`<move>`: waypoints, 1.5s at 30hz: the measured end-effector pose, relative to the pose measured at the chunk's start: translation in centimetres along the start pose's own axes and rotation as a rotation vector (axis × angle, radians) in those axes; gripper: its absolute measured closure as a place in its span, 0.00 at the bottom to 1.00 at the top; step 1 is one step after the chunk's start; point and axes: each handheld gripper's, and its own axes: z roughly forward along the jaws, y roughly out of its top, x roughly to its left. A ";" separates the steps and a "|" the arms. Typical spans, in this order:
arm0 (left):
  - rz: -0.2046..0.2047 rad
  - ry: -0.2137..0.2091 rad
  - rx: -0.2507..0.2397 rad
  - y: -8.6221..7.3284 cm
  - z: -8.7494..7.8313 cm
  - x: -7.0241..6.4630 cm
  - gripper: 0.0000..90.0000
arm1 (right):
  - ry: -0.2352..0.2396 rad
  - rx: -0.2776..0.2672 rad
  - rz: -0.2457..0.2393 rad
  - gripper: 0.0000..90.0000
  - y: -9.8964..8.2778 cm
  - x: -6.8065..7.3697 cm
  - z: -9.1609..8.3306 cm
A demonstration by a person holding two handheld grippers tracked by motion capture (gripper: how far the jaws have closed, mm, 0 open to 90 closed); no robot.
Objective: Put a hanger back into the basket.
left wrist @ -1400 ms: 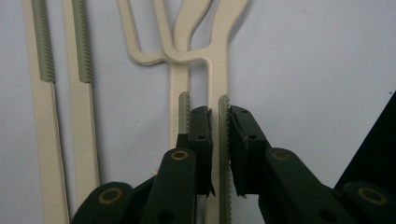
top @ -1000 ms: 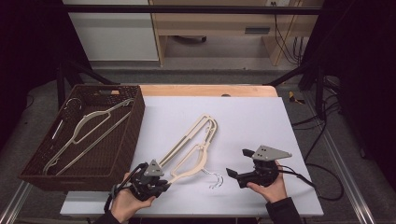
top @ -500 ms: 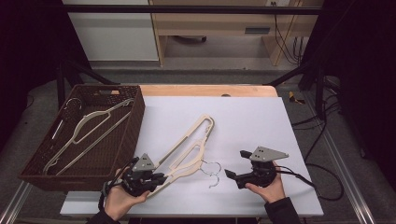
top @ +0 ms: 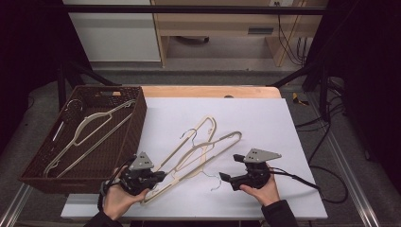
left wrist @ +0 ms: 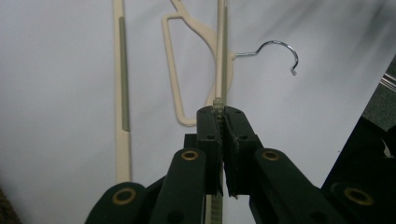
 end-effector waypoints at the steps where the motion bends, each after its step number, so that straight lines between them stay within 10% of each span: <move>1: 0.007 0.013 0.004 0.0 0.0 0.0 0.95 | 0.004 -0.005 -0.001 0.16 0.1 0.1 0.1; 22: 0.027 0.034 -0.004 -0.1 -0.1 -0.5 0.95 | 0.022 -0.123 -0.037 0.37 6.3 2.7 3.8; 45: 0.035 0.020 -0.005 -0.1 -0.1 -0.8 0.95 | 0.037 -0.114 -0.002 0.92 8.1 3.1 6.5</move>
